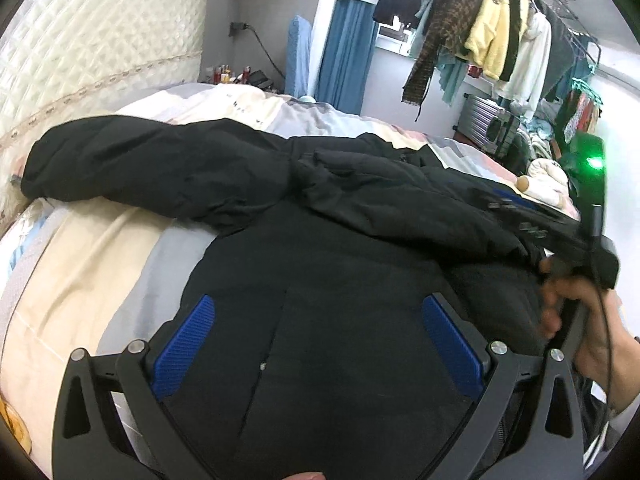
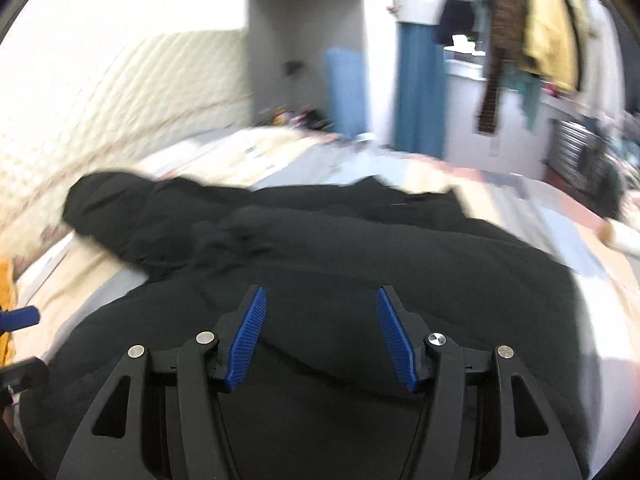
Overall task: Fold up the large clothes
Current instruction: 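Lay the sleeve across the jacket chest and open the right tool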
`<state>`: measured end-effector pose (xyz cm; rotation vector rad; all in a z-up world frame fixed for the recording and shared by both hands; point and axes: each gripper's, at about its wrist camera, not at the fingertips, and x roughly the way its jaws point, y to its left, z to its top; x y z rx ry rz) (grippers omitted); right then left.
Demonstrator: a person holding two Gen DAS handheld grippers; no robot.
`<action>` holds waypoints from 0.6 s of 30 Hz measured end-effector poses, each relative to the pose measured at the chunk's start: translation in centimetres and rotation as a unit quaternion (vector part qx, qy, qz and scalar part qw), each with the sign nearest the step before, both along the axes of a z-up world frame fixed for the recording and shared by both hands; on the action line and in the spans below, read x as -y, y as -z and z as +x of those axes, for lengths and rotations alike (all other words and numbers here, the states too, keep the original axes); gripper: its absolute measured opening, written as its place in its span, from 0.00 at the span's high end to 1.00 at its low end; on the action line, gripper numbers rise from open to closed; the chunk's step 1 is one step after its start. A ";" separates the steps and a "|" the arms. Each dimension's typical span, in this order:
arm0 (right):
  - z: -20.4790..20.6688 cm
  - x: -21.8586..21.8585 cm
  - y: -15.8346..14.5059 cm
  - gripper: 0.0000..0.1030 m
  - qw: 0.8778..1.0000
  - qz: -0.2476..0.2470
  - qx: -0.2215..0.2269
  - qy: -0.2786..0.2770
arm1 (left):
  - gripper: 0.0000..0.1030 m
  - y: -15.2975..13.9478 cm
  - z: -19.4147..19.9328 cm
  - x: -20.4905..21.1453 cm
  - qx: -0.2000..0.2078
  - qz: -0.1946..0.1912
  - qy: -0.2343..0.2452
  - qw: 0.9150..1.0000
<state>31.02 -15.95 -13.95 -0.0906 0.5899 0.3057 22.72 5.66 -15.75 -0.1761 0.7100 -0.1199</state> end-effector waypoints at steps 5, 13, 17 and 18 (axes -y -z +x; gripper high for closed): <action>-1.0 6.7 0.3 0.46 0.997 0.007 0.003 0.074 | 0.00 -0.2 -0.1 1.0 0.005 -0.004 0.000 1.000; -1.4 15.3 4.7 0.44 0.988 0.036 -0.014 0.147 | 0.00 0.4 0.4 3.0 0.004 0.011 0.002 1.000; -1.5 17.1 5.8 0.35 0.986 0.032 -0.020 0.163 | 0.00 0.7 0.5 3.5 0.005 0.018 -0.002 1.000; -1.4 17.4 6.0 0.35 0.986 0.034 -0.025 0.162 | 0.00 0.8 0.6 3.6 0.004 0.020 -0.002 1.000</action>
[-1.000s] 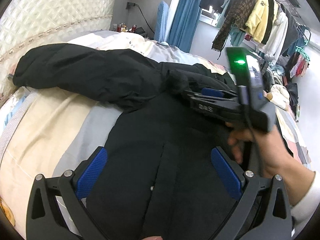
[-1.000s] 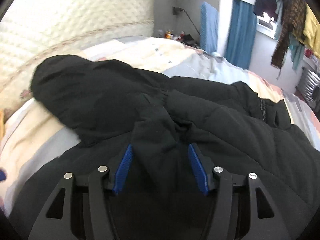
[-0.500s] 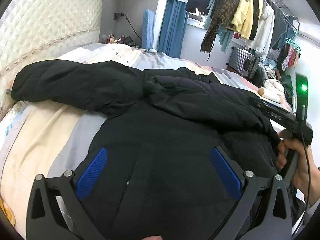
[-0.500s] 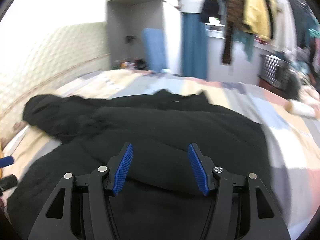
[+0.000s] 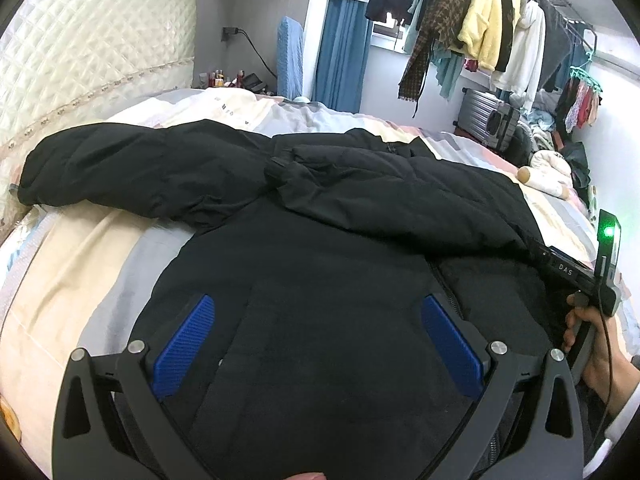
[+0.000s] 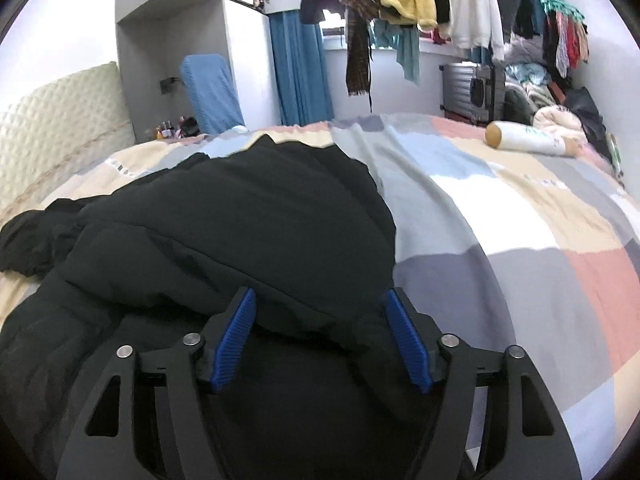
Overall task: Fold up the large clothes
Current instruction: 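Lay the sleeve across the jacket chest and open the right tool, then withdraw the right tool from the jacket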
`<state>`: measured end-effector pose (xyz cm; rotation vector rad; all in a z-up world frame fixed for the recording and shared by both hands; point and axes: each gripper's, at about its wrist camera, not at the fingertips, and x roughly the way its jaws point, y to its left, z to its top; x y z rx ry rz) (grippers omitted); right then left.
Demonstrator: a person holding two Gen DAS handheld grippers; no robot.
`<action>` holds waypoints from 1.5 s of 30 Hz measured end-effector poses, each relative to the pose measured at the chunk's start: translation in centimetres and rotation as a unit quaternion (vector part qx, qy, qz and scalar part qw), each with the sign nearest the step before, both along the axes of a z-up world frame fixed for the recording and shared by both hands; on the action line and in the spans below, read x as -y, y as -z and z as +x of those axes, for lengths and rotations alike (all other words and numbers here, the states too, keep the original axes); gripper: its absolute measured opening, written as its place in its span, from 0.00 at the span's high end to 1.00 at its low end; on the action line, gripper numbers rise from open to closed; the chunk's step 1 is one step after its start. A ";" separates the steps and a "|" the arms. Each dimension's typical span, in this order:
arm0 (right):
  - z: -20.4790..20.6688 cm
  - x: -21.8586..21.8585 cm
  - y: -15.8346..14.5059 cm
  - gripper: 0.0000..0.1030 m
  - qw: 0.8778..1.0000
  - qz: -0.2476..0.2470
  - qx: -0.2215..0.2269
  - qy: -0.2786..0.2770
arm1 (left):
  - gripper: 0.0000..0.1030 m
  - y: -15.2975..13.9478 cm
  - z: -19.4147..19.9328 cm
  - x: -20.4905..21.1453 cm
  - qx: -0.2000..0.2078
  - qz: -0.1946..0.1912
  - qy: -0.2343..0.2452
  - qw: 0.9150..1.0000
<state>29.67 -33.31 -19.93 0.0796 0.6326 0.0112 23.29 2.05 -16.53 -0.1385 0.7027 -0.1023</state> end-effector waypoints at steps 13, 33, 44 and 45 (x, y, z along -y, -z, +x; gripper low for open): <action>1.8 -0.5 2.1 0.23 0.998 -0.043 -0.038 -0.008 | 0.00 0.5 0.5 0.2 -0.009 0.001 -0.006 1.000; 1.8 5.2 0.2 0.23 0.997 0.025 0.004 0.073 | 0.00 -0.2 0.1 0.6 -0.002 0.005 0.006 1.000; -3.1 0.4 -4.8 0.23 0.999 0.010 0.027 0.014 | 0.00 -3.0 -2.6 1.1 0.031 0.007 0.011 0.999; -3.5 0.0 -5.3 0.23 0.999 0.009 0.030 0.009 | 0.00 -3.4 -2.9 1.1 0.034 0.007 0.011 0.999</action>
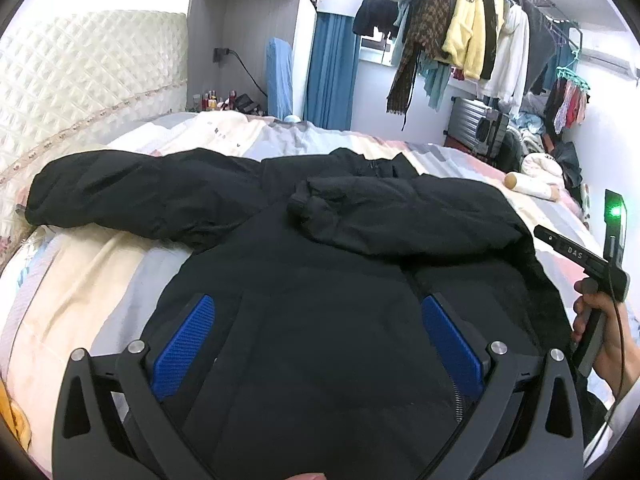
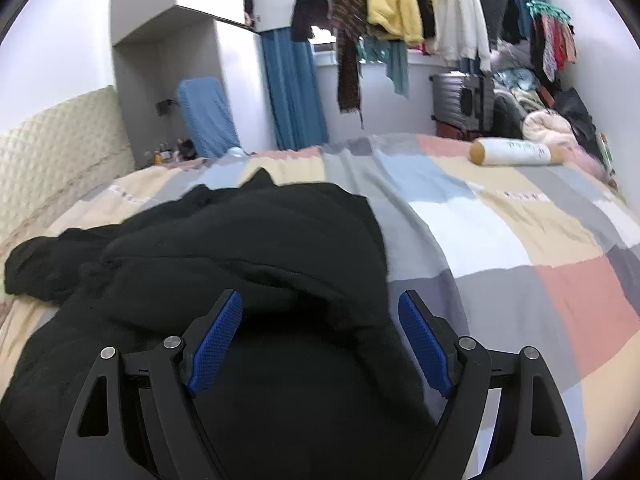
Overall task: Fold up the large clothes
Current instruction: 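Withdraw the right tool from the jacket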
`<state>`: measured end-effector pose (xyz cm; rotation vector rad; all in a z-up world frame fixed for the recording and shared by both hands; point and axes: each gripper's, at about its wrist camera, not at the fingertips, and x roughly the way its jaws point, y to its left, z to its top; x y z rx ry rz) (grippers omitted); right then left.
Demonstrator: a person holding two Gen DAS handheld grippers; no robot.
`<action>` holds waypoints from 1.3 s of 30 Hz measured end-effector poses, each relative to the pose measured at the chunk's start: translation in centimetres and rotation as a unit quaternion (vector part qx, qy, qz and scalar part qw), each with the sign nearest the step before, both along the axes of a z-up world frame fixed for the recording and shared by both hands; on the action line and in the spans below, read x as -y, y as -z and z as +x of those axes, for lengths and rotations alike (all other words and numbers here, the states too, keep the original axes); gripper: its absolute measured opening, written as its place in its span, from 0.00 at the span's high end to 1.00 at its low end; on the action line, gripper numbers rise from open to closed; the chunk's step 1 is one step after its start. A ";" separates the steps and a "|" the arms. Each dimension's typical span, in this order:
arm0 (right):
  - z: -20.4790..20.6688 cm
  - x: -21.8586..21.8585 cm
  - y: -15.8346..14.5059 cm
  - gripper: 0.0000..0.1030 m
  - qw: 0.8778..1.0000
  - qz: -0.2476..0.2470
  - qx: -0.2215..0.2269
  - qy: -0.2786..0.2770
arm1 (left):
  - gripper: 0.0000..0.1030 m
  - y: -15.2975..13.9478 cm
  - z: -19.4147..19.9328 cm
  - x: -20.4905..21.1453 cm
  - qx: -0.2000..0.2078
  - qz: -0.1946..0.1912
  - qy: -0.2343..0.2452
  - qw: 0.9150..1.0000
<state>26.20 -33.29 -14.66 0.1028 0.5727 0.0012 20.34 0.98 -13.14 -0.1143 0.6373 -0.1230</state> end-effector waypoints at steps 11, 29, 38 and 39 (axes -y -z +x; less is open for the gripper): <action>-6.1 -5.2 -3.9 0.22 0.999 0.008 0.024 -0.042 | 0.00 -2.1 -3.2 1.0 0.020 0.004 0.008 1.000; -18.1 -11.6 -5.9 0.20 0.994 -0.008 0.052 -0.097 | 0.00 -3.0 -7.7 -0.3 0.039 -0.021 0.013 0.999; -23.3 -12.2 -5.8 0.03 0.993 -0.019 0.077 -0.085 | 0.00 -3.7 -9.0 -1.6 0.046 -0.037 0.008 0.998; -23.5 -12.2 -5.8 0.00 0.993 -0.019 0.080 -0.085 | 0.00 -4.0 -8.8 -2.0 0.044 -0.039 0.006 0.998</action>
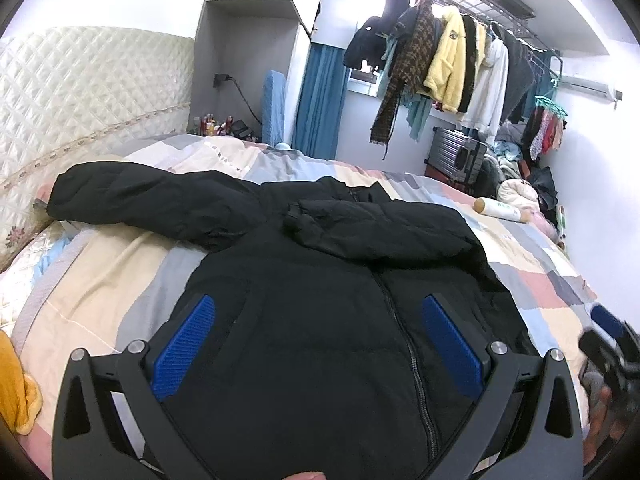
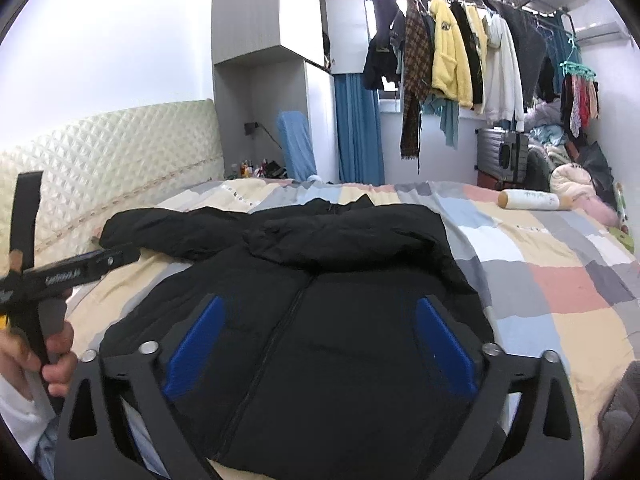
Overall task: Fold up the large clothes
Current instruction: 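Withdraw the right tool from the jacket, then reach the left tool to the other sleeve cuff and close on it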
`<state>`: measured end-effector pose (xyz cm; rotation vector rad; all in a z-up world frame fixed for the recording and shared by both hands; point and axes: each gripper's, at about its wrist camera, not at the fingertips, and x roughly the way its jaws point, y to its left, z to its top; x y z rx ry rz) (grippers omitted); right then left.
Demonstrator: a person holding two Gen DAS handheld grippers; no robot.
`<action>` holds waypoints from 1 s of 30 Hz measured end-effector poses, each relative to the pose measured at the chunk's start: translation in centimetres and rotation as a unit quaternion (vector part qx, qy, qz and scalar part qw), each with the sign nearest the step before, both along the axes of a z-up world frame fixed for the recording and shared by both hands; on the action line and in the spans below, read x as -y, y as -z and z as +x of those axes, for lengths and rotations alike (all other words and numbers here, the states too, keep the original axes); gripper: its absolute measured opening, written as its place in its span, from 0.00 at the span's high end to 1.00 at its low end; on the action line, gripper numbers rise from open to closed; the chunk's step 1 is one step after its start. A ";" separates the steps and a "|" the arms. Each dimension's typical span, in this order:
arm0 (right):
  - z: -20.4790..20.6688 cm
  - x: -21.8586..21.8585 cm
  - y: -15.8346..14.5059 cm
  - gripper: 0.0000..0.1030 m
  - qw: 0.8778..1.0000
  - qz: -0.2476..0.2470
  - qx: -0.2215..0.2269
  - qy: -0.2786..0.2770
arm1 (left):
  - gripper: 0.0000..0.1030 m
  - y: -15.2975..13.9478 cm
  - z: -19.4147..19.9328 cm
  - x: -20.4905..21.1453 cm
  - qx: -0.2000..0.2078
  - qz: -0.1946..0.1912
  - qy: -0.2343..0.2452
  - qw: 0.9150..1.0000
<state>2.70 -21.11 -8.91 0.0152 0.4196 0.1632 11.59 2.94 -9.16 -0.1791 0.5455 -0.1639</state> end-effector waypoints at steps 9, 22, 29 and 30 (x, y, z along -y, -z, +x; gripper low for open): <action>1.0 0.3 1.1 0.00 1.000 0.005 -0.017 -0.009 | 0.00 -5.3 2.2 -5.7 0.026 -0.012 -0.080 0.996; 1.4 0.2 1.9 0.00 0.999 0.008 -0.037 -0.001 | 0.00 -7.1 8.1 -22.3 0.010 0.008 -0.165 0.986; 2.2 0.5 2.4 0.00 0.998 0.019 -0.061 0.019 | 0.00 3.7 11.8 -35.7 -0.063 -0.147 -0.223 0.961; 2.4 0.5 2.6 0.00 0.997 0.021 -0.066 0.022 | 0.00 4.6 12.1 -36.8 -0.062 -0.170 -0.228 0.957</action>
